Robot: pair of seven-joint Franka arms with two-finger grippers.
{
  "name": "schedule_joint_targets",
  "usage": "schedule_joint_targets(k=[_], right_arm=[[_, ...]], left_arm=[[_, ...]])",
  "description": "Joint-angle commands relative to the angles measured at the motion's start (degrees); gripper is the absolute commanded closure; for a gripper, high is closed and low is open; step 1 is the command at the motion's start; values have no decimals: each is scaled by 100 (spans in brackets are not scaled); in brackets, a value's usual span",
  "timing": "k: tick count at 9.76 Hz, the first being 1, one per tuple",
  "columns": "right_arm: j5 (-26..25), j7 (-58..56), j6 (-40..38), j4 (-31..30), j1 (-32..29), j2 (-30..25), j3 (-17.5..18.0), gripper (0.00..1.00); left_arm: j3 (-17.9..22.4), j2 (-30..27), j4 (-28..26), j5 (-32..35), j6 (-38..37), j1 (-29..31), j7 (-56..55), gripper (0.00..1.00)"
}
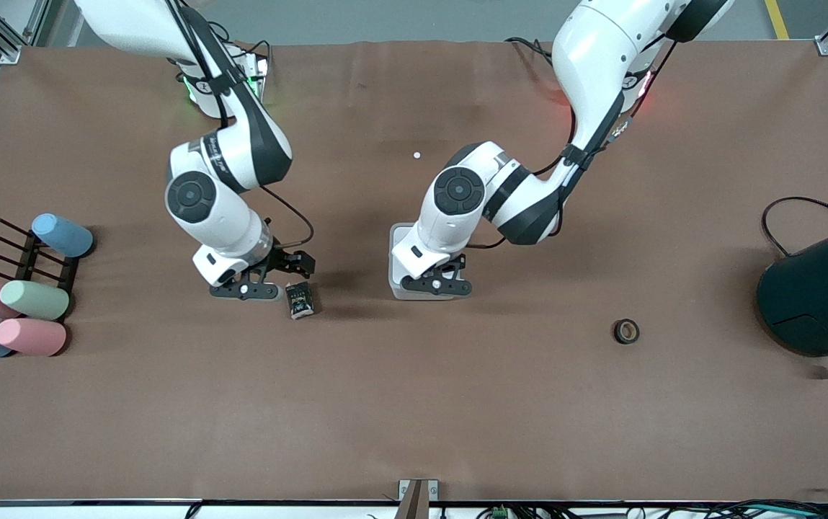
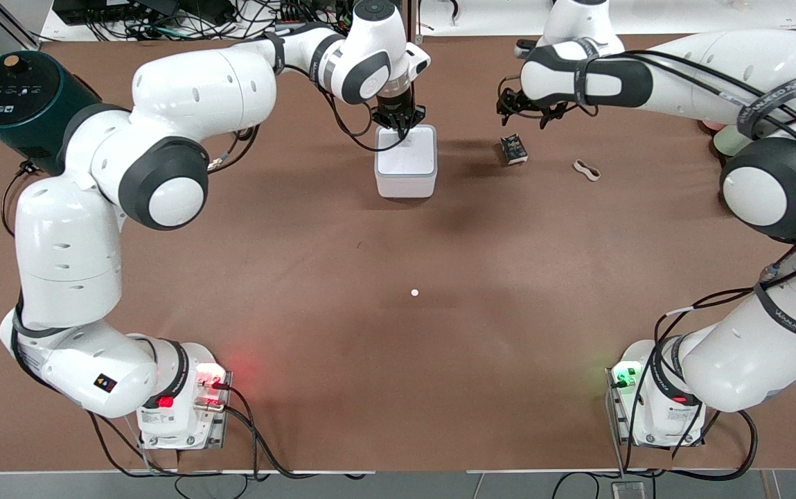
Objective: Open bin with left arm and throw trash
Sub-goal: 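Reach the right gripper to the black wrapper while the left gripper lifts away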
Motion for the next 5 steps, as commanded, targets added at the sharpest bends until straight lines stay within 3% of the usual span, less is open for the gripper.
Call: schedule_joint_targets(k=[1,5], right_arm=[[-45,110,328,-43,133,350,-83,0],[-72,127,1101,-34,186,896,-215,0]], left_arm=[[-246,-828,-100,74,-1297,1288,992,97],[-237,-933,-91,74,-1684,1350,1115,97]])
